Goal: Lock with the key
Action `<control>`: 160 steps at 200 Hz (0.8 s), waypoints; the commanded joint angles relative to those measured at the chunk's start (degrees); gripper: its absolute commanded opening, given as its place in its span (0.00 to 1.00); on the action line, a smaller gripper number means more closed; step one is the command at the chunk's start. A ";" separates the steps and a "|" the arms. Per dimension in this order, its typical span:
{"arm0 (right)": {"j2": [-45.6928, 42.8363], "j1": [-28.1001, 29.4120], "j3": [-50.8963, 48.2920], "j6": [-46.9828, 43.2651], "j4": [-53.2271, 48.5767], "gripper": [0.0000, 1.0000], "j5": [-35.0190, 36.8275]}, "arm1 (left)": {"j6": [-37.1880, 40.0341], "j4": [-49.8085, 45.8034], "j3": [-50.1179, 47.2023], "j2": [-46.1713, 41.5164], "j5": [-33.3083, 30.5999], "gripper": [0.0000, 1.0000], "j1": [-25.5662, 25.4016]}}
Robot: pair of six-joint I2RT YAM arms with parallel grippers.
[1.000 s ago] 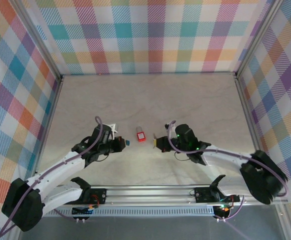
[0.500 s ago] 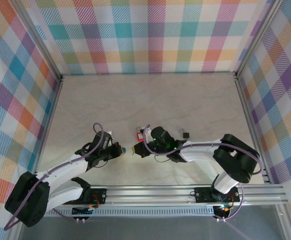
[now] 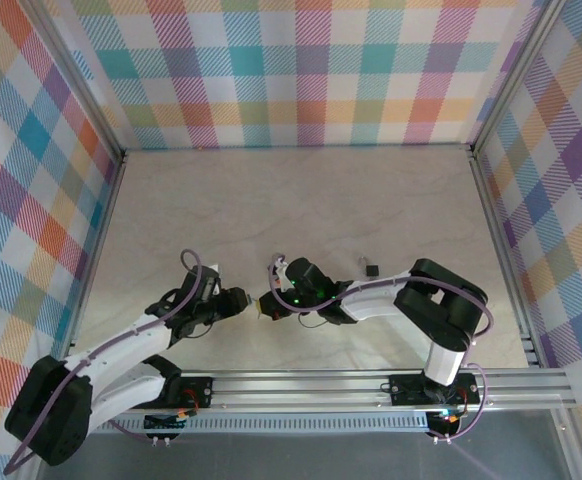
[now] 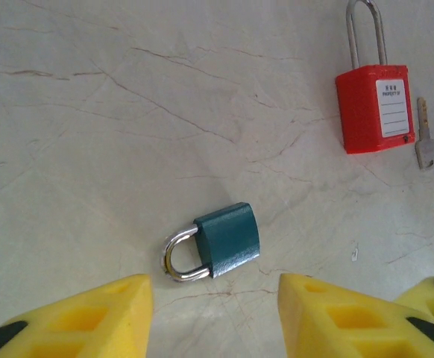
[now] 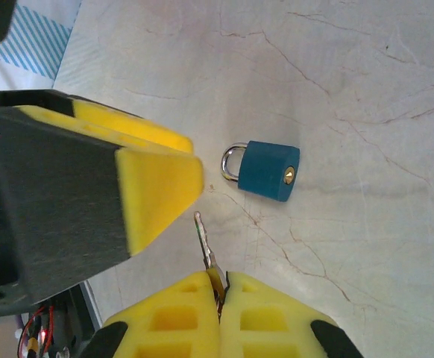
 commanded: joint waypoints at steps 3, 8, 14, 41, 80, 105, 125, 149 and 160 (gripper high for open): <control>1.59 0.24 1.84 0.38 -0.39 0.00 -0.30 | 0.79 -5.47 1.48 -4.36 -2.18 0.55 0.60; 2.03 0.28 2.17 0.28 -0.66 0.00 -0.26 | 0.79 -6.43 1.83 -5.36 -2.41 0.59 0.60; 2.45 0.25 2.60 0.33 -1.45 0.00 -0.02 | 0.79 -7.00 2.36 -6.55 -2.73 0.64 0.61; 3.92 0.23 3.81 0.20 -2.67 0.00 1.47 | 0.54 -12.19 4.95 -9.88 -3.26 0.85 0.60; 6.04 0.17 5.02 -0.17 -3.44 0.00 1.89 | -0.02 -15.49 7.22 -13.78 -4.33 1.00 0.60; 7.11 0.15 6.19 -0.44 -4.44 0.00 1.46 | -0.22 -17.68 8.70 -15.62 -5.24 1.00 0.65; 7.38 0.18 6.84 -0.33 -4.52 0.08 1.62 | -0.46 -18.34 9.45 -17.08 -5.37 1.00 0.63; 7.30 0.17 7.75 -0.55 -5.78 0.22 2.26 | -0.02 -19.56 10.61 -17.65 -6.04 1.00 0.61; 7.13 0.14 7.76 -0.88 -6.08 0.25 2.36 | 0.23 -19.97 10.94 -17.65 -6.17 1.00 0.60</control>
